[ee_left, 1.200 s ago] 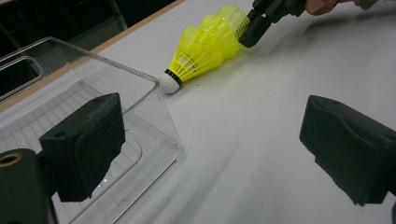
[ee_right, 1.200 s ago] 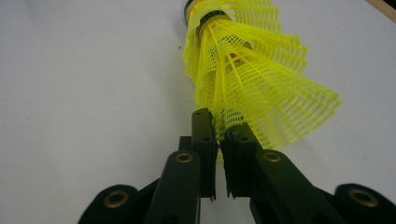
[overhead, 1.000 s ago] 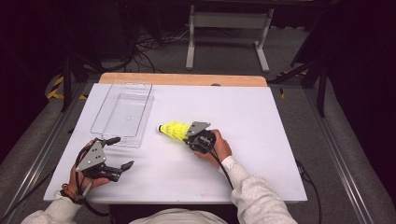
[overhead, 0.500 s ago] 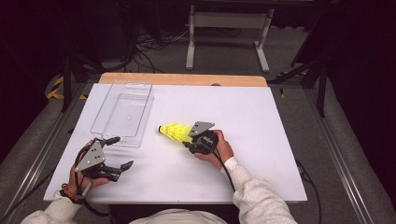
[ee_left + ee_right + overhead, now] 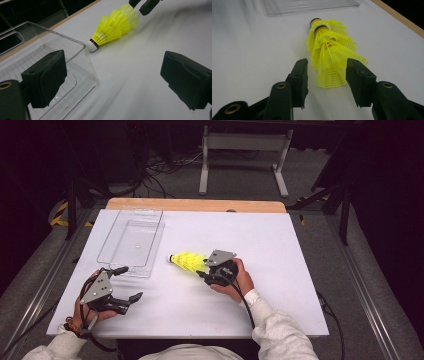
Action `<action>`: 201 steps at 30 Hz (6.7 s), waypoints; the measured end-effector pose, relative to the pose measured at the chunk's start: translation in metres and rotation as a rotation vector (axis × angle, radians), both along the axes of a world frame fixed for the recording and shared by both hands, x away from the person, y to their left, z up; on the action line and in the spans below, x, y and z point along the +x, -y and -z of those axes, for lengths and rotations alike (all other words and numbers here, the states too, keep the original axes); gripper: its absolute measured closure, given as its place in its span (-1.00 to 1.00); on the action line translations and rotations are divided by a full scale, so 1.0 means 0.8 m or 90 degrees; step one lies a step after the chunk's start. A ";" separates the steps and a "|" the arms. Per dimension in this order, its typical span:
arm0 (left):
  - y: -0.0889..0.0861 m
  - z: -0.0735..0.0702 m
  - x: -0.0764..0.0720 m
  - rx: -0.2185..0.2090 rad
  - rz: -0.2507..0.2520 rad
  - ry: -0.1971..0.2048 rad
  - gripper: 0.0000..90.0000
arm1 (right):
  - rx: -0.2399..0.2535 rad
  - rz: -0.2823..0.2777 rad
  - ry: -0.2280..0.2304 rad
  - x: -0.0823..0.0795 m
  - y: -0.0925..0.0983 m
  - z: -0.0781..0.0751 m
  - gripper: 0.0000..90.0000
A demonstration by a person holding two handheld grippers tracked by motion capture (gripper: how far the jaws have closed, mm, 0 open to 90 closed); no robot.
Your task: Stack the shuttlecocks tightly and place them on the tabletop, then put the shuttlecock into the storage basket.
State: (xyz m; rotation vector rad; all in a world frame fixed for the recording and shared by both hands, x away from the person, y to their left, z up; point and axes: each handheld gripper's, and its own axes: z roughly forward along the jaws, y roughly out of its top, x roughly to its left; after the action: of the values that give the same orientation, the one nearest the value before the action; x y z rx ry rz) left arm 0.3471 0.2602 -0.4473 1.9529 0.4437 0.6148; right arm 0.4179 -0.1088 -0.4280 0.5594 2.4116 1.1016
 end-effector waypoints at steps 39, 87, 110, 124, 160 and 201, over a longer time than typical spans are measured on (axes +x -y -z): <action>0.000 0.001 0.000 -0.003 0.001 -0.005 -0.83 | 0.045 0.010 0.076 -0.025 0.019 -0.022 -0.39; 0.002 0.001 0.000 0.001 0.004 -0.007 -0.86 | 0.059 0.074 0.097 -0.061 0.071 0.012 -0.80; 0.006 0.005 0.005 0.001 0.010 -0.015 -0.91 | 0.047 0.065 0.067 -0.050 0.042 0.021 -0.81; -0.002 0.005 -0.003 0.001 -0.001 -0.013 -0.91 | 0.059 0.064 0.053 -0.039 0.038 0.019 -0.82; -0.002 0.005 -0.006 0.015 -0.005 -0.011 -0.91 | 0.045 0.054 0.012 -0.032 0.026 0.023 -0.82; 0.000 0.006 -0.004 0.013 -0.006 -0.017 -0.90 | 0.050 0.050 -0.094 0.012 -0.073 0.040 -0.52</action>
State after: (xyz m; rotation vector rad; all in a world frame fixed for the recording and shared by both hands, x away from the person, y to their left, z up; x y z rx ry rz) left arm 0.3437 0.2605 -0.4525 1.9822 0.4649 0.6021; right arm 0.4276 -0.0504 -0.4602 0.7810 2.4545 1.1628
